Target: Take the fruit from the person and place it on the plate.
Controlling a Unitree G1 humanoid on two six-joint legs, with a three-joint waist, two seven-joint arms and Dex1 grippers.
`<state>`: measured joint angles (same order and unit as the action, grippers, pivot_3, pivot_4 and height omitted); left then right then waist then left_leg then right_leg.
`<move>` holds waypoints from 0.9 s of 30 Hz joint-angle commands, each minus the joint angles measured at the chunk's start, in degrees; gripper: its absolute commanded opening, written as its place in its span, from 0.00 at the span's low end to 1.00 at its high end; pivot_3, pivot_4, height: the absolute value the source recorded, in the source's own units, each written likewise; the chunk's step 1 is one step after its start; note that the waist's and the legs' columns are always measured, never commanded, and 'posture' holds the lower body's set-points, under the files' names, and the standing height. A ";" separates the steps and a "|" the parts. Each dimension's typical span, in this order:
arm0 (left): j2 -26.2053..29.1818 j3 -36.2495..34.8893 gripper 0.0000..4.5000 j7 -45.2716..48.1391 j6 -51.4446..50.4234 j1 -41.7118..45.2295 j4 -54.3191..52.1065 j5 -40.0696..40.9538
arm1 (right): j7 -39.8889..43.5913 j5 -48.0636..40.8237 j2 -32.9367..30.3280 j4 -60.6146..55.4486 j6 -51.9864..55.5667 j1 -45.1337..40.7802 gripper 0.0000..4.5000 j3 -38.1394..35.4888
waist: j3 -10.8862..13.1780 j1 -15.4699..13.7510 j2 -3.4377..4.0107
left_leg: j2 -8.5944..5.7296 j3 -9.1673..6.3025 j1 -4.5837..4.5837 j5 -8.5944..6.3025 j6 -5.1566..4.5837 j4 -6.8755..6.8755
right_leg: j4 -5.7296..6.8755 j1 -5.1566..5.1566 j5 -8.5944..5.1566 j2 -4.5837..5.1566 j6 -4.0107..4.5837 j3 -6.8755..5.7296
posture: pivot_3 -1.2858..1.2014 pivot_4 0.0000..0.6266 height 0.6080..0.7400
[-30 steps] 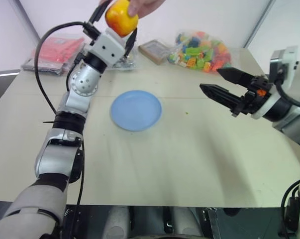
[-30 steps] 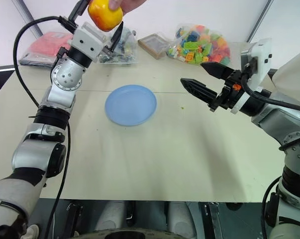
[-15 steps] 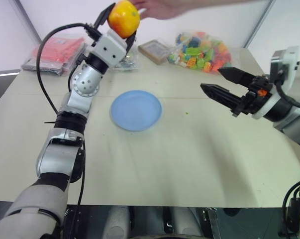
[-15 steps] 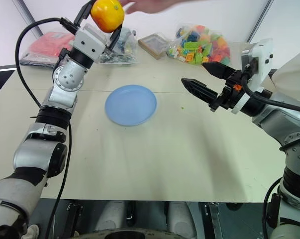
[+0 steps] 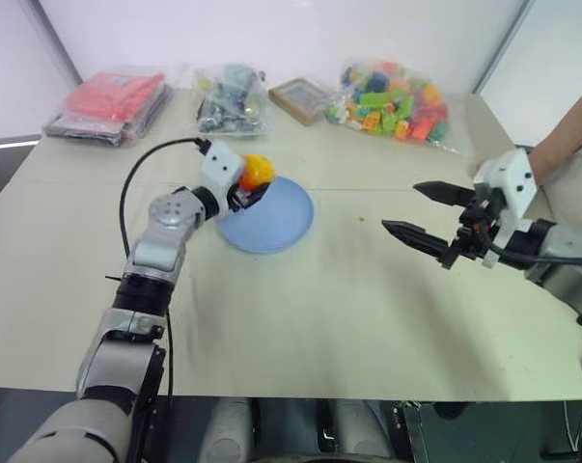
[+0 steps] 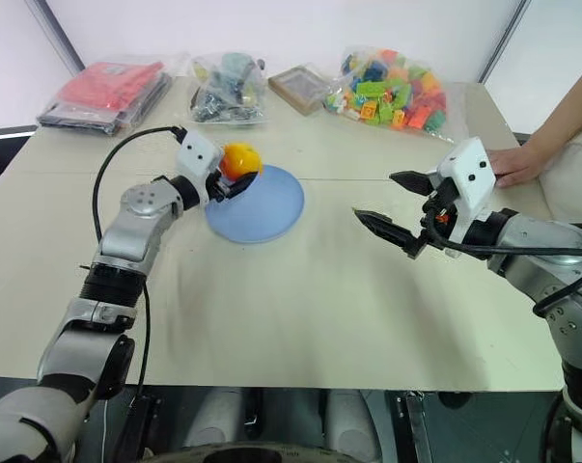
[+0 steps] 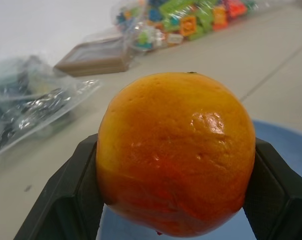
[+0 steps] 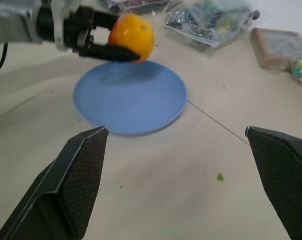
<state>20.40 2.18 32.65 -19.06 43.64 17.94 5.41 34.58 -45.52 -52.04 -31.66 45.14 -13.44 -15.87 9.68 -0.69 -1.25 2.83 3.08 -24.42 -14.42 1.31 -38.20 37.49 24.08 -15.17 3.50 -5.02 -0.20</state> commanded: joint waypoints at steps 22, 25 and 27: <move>0.67 -2.52 1.00 4.85 -18.43 -1.01 -15.77 7.34 | 0.03 1.92 1.11 -2.71 -0.24 -0.46 1.00 -0.34 | 0.00 0.07 0.00 | 0.00 -0.03 -0.02 0.00 0.00 0.01 | -0.02 0.01 0.00 0.00 0.01 0.01 | 0.52 0.24 0.93; 4.28 -4.47 1.00 5.56 -24.54 -2.47 -23.31 10.40 | 0.58 2.07 0.93 -2.53 -0.28 -0.39 1.00 -0.38 | 0.00 0.30 0.01 | 0.02 -0.04 0.01 0.00 0.00 0.02 | -0.02 0.01 0.00 -0.02 0.01 0.01 | 0.52 0.24 0.93; 6.94 -6.01 1.00 5.75 -29.17 -3.91 -28.65 12.87 | 1.25 2.11 0.74 -2.22 -0.40 -0.18 1.00 -0.54 | -0.01 0.36 0.02 | 0.02 -0.05 0.02 0.00 0.00 0.03 | -0.01 0.01 -0.01 -0.02 0.01 0.02 | 0.52 0.24 0.93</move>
<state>25.88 -1.66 37.85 -45.08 40.26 -5.71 15.84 35.28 -43.46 -50.74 -33.38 45.40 -13.08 -15.30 9.67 -0.33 -1.23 2.85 3.03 -24.40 -14.41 1.31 -38.17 37.47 24.10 -15.18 3.47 -5.01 -0.19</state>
